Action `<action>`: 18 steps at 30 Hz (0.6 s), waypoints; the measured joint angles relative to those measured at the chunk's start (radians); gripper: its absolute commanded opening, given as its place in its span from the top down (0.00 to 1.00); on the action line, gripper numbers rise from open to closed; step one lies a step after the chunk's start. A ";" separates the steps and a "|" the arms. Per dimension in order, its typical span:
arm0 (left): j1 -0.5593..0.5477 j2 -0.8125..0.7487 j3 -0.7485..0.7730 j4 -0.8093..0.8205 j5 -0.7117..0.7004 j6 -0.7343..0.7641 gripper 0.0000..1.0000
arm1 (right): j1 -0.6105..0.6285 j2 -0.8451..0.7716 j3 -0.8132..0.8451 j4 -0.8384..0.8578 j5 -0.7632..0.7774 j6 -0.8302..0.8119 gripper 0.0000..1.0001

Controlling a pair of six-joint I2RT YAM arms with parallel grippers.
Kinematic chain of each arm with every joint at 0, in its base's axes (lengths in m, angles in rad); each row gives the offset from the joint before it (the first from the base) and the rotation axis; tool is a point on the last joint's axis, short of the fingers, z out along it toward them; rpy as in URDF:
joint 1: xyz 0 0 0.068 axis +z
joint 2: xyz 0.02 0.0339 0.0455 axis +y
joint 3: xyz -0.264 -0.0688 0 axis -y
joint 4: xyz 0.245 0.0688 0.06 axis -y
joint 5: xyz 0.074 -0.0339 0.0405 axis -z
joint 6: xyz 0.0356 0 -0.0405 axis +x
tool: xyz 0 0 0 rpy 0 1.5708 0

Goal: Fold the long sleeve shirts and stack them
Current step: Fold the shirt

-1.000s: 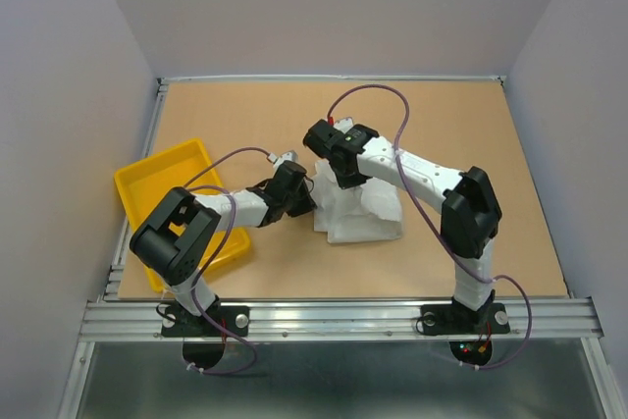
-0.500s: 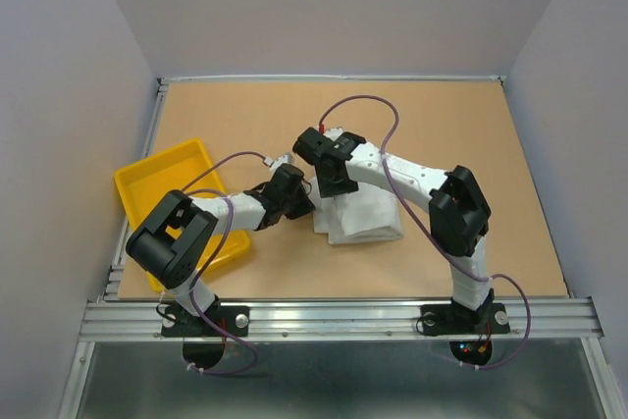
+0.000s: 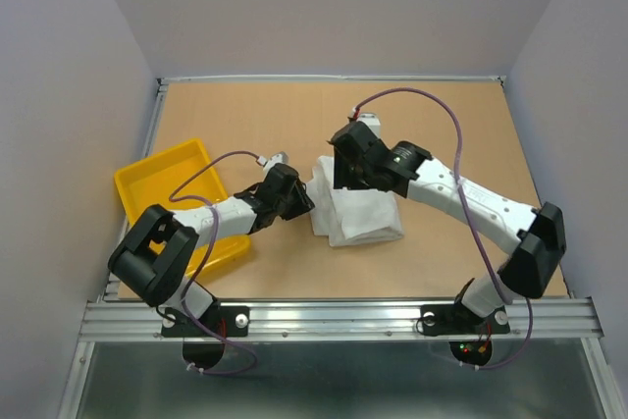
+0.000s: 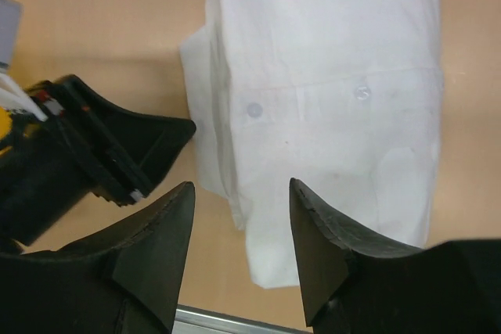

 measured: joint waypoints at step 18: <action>0.000 0.097 0.273 -0.059 -0.005 0.076 0.33 | -0.013 -0.360 -0.554 0.338 -0.154 -0.085 0.38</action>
